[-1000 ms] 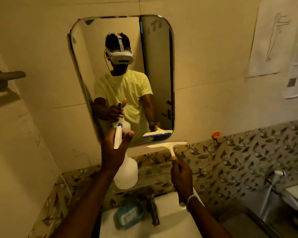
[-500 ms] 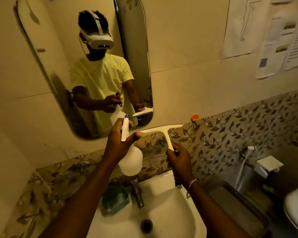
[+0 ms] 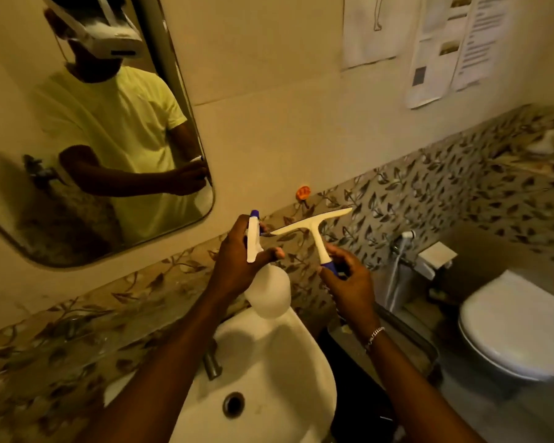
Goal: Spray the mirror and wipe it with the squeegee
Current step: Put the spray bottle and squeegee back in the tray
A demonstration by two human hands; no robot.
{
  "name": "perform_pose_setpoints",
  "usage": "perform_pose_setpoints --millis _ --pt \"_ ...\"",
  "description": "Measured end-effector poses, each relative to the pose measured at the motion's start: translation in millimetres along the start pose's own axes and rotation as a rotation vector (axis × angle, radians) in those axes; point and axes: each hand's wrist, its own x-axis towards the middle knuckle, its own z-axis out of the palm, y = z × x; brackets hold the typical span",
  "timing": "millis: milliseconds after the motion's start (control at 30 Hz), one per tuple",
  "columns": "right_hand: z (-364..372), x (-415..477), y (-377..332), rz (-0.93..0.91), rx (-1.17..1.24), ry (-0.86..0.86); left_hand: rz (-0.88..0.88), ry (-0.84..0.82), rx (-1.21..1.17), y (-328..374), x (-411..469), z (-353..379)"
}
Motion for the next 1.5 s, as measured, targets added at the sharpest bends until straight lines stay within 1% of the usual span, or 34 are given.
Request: perform_pose_setpoints --millis 67,200,300,533,600,733,833,967,1033,1133,1300,1500 --pt "-19.3 0.9 14.1 0.036 -0.042 0.033 -0.022 -0.035 0.006 -4.9 3.1 23.7" --pt "-57.4 -0.7 42.6 0.048 -0.168 0.059 -0.076 -0.118 -0.053 -14.4 7.7 73.6" --pt "-87.4 -4.4 68.0 0.086 -0.255 0.087 -0.081 -0.171 -0.085 -20.9 7.4 114.3" --pt "-151.9 -17.0 147.0 0.248 -0.432 0.084 -0.173 -0.314 -0.145 -63.0 -3.9 214.5" --pt "-171.0 -16.7 183.5 0.317 -0.464 0.079 -0.214 -0.363 -0.167 -83.4 -8.5 253.9" --pt "-191.4 -17.3 230.7 0.406 -0.527 0.062 -0.277 -0.430 -0.169 -112.7 -23.9 305.5" --pt "-202.5 -14.1 278.8 0.457 -0.551 0.050 -0.294 -0.423 -0.135 -138.7 -31.7 350.8" --pt "-211.2 -8.4 335.0 0.522 -0.554 0.051 -0.229 -0.357 -0.006 -172.3 -39.9 405.8" --pt "-214.6 -4.6 357.5 0.555 -0.552 0.051 -0.266 -0.330 -0.003 -187.7 -42.4 429.4" --pt "-222.3 -0.1 392.6 0.594 -0.563 0.060 -0.325 -0.349 -0.003 -209.6 -45.2 464.8" --pt "-230.8 5.6 430.9 0.651 -0.550 0.047 -0.374 -0.331 0.018 -246.9 -62.2 506.9" --pt "-228.4 5.2 456.5 0.667 -0.500 -0.004 -0.379 -0.356 0.006 -264.4 -77.2 527.9"
